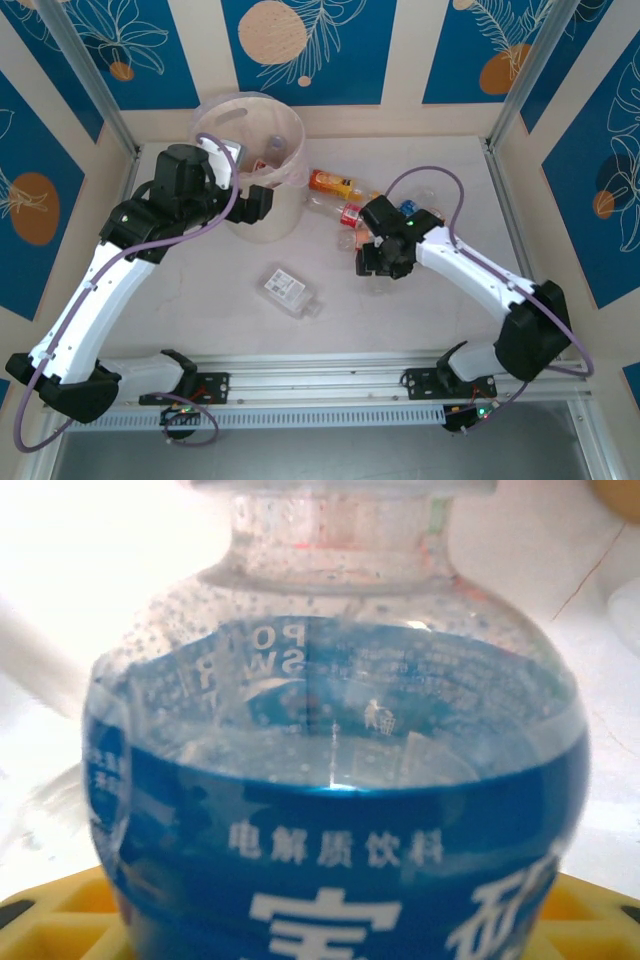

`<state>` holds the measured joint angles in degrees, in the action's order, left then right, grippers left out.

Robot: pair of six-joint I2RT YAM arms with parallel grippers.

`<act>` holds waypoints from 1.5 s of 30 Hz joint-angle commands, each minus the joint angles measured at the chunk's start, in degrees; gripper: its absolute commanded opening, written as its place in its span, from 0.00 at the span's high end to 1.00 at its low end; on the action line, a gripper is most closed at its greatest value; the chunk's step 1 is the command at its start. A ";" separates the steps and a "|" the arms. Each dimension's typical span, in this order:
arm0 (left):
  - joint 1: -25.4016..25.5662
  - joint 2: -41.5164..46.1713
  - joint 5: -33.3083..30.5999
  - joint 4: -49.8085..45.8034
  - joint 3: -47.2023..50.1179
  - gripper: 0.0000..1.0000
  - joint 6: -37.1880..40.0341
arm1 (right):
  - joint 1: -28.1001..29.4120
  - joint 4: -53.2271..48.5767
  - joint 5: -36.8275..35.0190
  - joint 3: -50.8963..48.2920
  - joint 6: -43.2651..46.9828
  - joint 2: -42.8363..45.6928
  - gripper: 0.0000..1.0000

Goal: Put the plastic bottles in the bin

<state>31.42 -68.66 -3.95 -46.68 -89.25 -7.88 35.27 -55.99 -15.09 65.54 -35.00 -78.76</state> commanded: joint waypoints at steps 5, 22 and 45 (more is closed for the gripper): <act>0.57 2.37 -2.88 0.50 2.16 0.01 -1.64 | 1.03 -0.86 0.68 10.80 1.77 7.55 0.46; 0.57 12.01 -15.00 2.91 13.48 0.00 -9.13 | 1.99 8.40 7.27 52.53 14.24 -16.42 0.47; 0.57 16.28 -12.17 4.26 18.42 0.01 -12.95 | 2.59 21.22 13.61 88.30 16.80 -52.15 0.46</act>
<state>31.44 -52.66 -17.37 -43.72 -71.20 -19.66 37.43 -37.52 -2.90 150.98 -19.84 -129.21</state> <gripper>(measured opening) 0.995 0.538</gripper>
